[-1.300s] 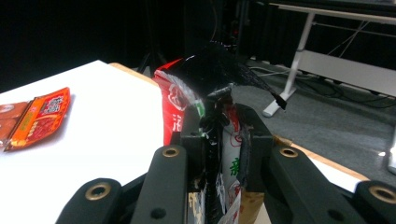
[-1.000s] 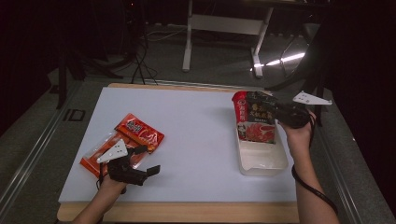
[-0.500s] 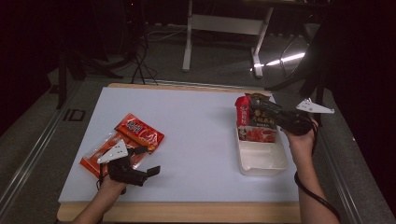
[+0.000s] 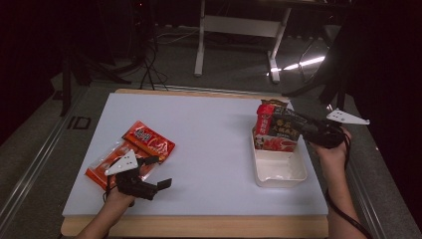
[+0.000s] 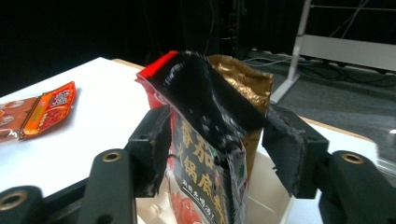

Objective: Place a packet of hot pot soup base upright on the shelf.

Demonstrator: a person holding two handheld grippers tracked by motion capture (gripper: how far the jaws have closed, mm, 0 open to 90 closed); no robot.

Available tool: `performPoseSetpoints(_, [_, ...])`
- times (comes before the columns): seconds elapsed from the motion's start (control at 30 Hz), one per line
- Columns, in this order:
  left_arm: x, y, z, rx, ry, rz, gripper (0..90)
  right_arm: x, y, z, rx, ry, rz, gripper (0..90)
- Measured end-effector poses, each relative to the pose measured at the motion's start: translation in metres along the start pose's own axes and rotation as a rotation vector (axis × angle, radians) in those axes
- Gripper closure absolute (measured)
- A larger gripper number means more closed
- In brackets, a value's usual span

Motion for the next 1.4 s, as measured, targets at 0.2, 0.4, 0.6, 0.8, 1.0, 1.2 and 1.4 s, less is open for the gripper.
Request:
performPoseSetpoints(0.2, [0.002, 0.001, 0.0, 0.0, -0.003, 0.0, 1.2, 0.017, -0.019, -0.009, 0.002, 0.026, 0.006, 31.1])
performPoseSetpoints(0.4, [-0.002, -0.001, 0.0, 0.001, -0.059, -0.033, 1.3, 0.026, -0.045, -0.013, 0.02, 0.042, 0.006, 18.6])
performPoseSetpoints(0.6, [-0.001, -0.004, -0.004, 0.01, -0.063, -0.038, 1.3, 0.023, -0.075, -0.015, 0.106, 0.074, -0.018, 10.8])
performPoseSetpoints(0.8, [-0.003, -0.005, -0.005, 0.001, -0.078, -0.054, 1.4, 0.015, -0.107, -0.016, 0.158, 0.067, -0.06, 17.4])
performPoseSetpoints(1.0, [0.0, -0.004, -0.008, -0.015, -0.091, -0.041, 6.0, -0.008, -0.134, -0.009, 0.249, 0.0, -0.091, 17.7])
performPoseSetpoints(1.2, [0.004, -0.007, -0.016, -0.01, -0.1, -0.029, 12.9, -0.024, -0.147, -0.006, 0.281, -0.018, -0.104, 17.4])
performPoseSetpoints(1.4, [0.007, -0.016, -0.029, 0.028, -0.122, 0.003, 20.8, -0.031, -0.152, -0.012, 0.25, 0.005, -0.117, 12.8])
Point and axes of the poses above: each handheld gripper's, and its own axes: z roughly forward along the jaws, x roughly out of its top, y roughly to its right, the point moved 7 cm from there along z, roughly forward along the jaws, and after that the axes turned 15 degrees about z, right-handed, at the moved point
